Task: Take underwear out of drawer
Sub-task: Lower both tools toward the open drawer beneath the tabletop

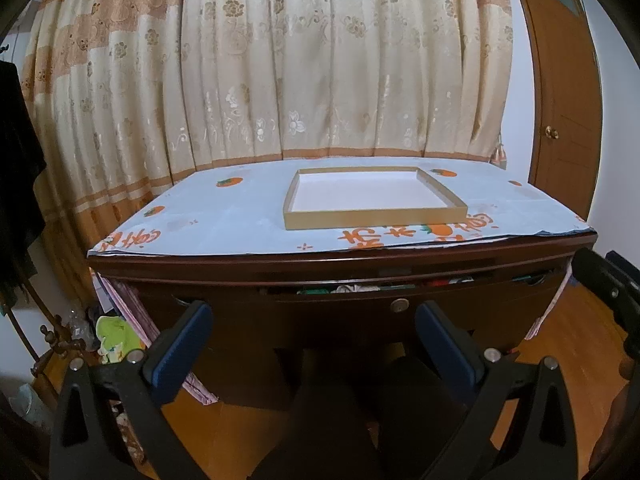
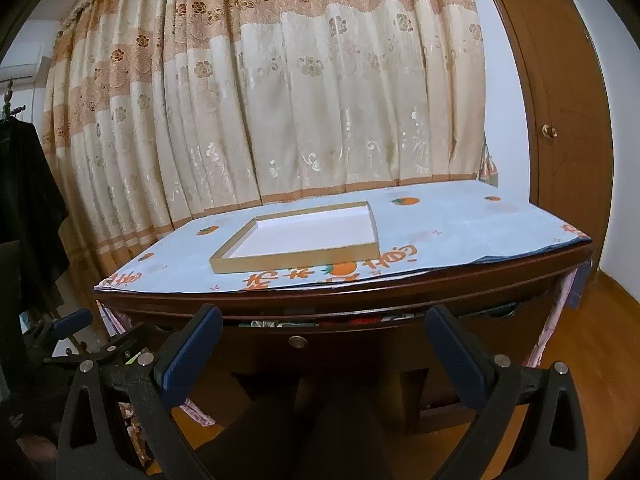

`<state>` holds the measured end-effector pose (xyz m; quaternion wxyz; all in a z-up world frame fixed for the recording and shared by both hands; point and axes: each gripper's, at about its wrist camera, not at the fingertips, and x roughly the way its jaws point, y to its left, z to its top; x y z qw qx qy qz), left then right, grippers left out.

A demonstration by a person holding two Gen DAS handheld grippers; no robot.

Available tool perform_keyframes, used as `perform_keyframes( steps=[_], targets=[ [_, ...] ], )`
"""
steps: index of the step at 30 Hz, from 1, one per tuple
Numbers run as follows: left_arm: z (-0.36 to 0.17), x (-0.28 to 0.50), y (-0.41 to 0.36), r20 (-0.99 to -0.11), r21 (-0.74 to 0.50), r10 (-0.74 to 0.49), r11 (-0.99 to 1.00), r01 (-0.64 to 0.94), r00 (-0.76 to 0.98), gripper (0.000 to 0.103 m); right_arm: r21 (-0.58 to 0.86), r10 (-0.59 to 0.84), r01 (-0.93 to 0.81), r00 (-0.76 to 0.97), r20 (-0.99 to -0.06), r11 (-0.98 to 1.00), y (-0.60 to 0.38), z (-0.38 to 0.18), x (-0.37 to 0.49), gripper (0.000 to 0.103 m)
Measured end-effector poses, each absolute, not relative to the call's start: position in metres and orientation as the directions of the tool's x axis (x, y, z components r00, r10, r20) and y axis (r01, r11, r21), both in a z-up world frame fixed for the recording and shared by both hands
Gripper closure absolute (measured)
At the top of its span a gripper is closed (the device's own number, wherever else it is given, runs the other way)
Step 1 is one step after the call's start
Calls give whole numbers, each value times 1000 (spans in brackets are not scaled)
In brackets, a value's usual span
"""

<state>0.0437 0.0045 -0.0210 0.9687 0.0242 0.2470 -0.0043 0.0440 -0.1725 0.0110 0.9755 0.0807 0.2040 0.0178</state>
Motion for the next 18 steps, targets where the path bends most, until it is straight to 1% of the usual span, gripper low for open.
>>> perform_keyframes(
  steps=[6,12,18],
  targets=[
    [-20,46,4,-466,50,8,999,18,885,0,172,70,0,915,-398,985,-172,9,45,0],
    [-22,47,5,-473,50,6,999,20,881,0,169,67,2,912,-404,986,-170,7,49,0],
    [-40,69,14,-535,27,-3,999,21,845,0,157,91,-21,887,-452,987,-167,-14,66,0]
  ],
)
